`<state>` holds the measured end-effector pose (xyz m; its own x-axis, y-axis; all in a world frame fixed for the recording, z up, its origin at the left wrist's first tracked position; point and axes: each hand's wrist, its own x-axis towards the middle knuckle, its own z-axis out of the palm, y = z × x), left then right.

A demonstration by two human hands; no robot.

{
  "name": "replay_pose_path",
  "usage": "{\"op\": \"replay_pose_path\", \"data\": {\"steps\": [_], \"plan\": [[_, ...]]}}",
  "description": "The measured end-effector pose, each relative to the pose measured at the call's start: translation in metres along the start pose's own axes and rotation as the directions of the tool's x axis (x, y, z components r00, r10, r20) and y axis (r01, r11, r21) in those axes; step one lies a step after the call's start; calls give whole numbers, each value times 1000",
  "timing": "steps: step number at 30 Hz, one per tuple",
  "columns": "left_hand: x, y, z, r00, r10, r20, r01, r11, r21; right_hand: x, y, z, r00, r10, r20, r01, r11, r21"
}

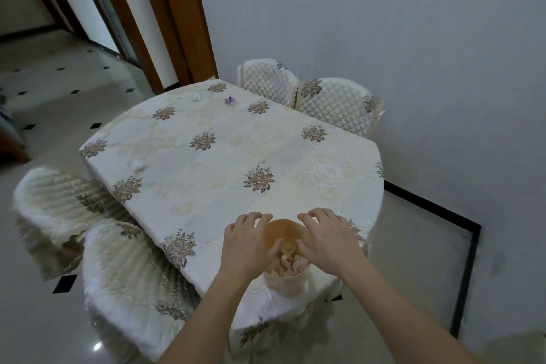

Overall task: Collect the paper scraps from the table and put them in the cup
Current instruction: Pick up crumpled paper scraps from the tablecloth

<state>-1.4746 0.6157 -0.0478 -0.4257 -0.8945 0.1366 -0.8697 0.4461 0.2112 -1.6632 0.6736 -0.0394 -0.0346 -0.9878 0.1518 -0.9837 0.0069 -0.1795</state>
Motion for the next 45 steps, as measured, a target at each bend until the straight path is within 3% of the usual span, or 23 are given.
{"op": "replay_pose_path", "data": {"steps": [11, 23, 26, 33, 39, 45], "plan": [[8, -17, -45, 984, -37, -175, 48, 997, 60, 34, -14, -37, 987, -79, -138, 76, 997, -25], [-56, -91, -103, 898, -317, -304, 366, 923, 120, 84, -106, -51, 901, -390, -190, 404, 914, 40], [-95, -111, -115, 843, -412, -346, 474, 873, 116, 83, -146, -40, 844, -507, -174, 522, 851, 52], [-208, -150, -141, 628, -622, -467, 729, 681, 73, 70, -249, -17, 699, -696, -165, 715, 680, 163], [-286, -184, -153, 483, -723, -494, 836, 549, 14, 52, -340, 5, 568, -812, -135, 818, 538, 203], [-337, -247, -154, 407, -758, -510, 882, 472, 1, 46, -426, 33, 492, -861, -128, 860, 458, 225]]}}
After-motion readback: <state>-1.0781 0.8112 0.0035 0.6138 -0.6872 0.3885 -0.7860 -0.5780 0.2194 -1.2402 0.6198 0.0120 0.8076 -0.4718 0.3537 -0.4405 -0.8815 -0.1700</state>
